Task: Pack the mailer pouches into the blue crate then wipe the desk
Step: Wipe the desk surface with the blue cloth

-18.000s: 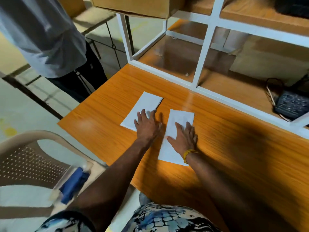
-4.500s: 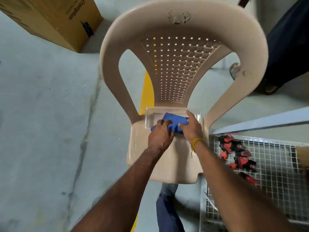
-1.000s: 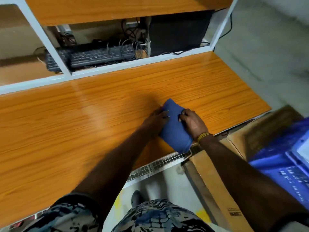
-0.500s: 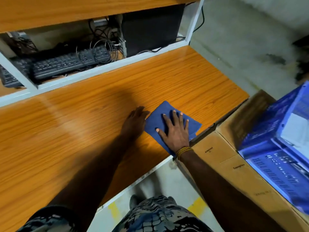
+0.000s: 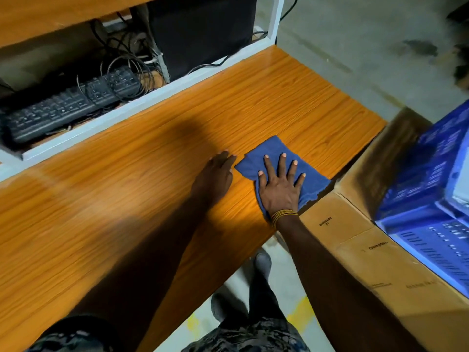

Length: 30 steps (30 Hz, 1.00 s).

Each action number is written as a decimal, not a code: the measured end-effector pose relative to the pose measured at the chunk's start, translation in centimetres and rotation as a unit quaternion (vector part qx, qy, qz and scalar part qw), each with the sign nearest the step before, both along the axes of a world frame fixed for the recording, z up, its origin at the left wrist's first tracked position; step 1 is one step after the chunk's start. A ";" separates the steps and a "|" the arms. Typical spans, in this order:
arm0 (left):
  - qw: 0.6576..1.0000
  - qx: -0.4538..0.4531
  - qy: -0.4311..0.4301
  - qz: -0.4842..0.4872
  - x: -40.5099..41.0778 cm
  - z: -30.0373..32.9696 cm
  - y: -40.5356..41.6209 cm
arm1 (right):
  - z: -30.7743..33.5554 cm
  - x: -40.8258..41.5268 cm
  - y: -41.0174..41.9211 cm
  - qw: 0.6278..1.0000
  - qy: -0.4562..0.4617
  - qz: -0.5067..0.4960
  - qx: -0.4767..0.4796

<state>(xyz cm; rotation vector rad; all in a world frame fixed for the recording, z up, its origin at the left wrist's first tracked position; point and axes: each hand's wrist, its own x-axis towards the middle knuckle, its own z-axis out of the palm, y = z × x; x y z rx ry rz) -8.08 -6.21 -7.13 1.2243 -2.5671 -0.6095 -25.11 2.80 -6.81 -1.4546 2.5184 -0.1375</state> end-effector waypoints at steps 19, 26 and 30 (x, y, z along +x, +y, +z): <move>0.999 -0.039 0.001 0.011 -1.1 -0.4 -1.6 | 0.1 -8.8 -0.2 0.997 0.008 0.072 -0.028; 0.999 -0.050 0.002 0.014 -1.0 0.0 -1.3 | 0.5 -8.8 -5.9 1.000 -0.025 -0.006 -0.012; 0.999 -0.035 0.011 0.010 -1.0 -0.1 -1.6 | -0.2 -8.1 -1.3 0.990 0.004 0.137 -0.031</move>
